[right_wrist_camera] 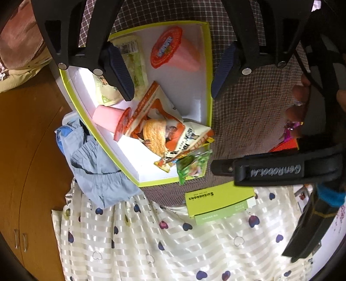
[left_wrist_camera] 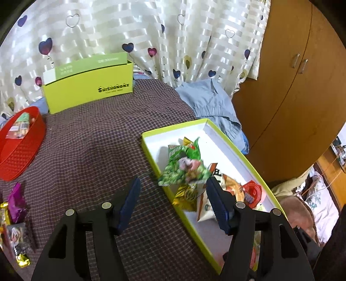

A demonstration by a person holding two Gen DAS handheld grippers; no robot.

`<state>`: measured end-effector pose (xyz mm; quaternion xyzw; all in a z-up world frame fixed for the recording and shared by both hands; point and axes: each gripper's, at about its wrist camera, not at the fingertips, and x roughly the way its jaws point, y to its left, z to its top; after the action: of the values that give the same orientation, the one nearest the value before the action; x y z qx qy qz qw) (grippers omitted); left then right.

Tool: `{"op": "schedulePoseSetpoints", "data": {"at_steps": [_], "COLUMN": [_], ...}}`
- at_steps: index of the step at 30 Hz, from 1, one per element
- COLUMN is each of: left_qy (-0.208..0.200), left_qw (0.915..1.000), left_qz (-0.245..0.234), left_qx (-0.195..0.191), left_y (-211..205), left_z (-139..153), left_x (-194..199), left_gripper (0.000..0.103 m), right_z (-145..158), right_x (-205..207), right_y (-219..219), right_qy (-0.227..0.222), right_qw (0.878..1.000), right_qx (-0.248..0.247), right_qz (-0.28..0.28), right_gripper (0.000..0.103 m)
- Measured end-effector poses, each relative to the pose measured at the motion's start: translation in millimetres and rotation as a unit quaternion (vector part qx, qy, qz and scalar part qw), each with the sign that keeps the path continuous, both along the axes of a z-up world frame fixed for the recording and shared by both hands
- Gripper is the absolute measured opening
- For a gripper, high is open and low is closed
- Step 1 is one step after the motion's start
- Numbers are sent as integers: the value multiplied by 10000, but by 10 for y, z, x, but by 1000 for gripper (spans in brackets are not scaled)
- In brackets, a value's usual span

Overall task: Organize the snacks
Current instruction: 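Open both tools to drop the jelly cup and pea bag in the tray, then move both tools back toward the remaining snacks beside the red basket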

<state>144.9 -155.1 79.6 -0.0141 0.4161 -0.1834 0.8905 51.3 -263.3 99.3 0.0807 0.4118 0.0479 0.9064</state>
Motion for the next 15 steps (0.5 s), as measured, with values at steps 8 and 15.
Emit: {"op": "schedulePoseSetpoints", "data": {"at_steps": [8, 15], "left_qy": [-165, -249], "left_qw": [9995, 9981], "left_qz": [199, 506], "left_qx": [202, 240], "left_y": [226, 471], "left_z": [40, 83], "left_x": [-219, -332], "left_gripper": [64, 64], "right_z": [42, 119], "right_x": [59, 117], "right_y": [17, 221], "right_qy": [-31, -115], "right_qw": [9998, 9994], "right_qx": [170, 172], "right_qz": [-52, 286], "right_gripper": [75, 75]}}
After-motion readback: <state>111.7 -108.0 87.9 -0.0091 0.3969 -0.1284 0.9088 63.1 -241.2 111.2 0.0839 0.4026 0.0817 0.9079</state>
